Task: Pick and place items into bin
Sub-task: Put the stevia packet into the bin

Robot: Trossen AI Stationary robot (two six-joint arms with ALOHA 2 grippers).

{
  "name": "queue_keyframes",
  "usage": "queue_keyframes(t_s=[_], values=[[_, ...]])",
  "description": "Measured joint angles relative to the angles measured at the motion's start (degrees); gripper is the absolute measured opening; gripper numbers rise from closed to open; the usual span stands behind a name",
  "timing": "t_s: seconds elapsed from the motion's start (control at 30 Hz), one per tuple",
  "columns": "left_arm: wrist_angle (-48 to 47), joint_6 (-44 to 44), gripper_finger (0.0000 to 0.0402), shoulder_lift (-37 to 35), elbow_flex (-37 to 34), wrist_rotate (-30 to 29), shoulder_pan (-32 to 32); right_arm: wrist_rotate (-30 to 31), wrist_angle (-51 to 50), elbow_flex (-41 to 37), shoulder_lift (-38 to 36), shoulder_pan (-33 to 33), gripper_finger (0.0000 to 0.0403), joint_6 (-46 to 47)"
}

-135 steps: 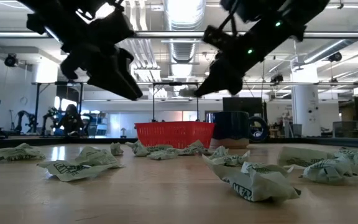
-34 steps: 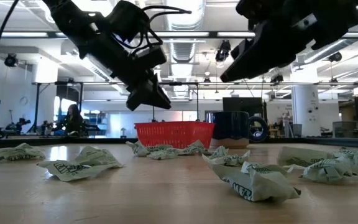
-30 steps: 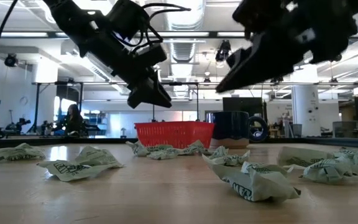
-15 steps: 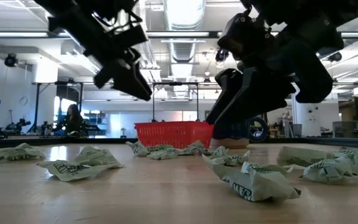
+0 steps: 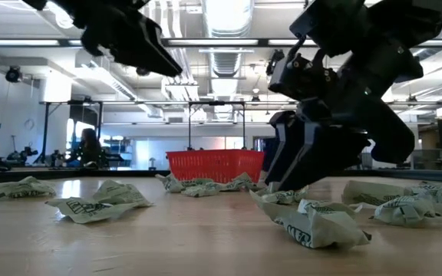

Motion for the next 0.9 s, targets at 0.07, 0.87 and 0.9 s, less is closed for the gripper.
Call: queue_keyframes(t_s=[0.07, 0.87, 0.9], values=[[0.4, -0.4, 0.0144, -0.5, 0.0, 0.0, -0.7, 0.0, -0.2, 0.0, 0.0, 0.0, 0.0159, 0.2], [-7.6, -10.8, 0.0144, -1.5, -0.6, 0.0, -7.7, 0.1, -1.2, 1.5, -3.1, 0.0, 0.0009, -4.1], [-8.9, -12.1, 0.0144, -1.5, -0.6, 0.0, -8.0, 0.2, -1.2, 2.0, -3.8, 0.0, 0.0009, -5.1]])
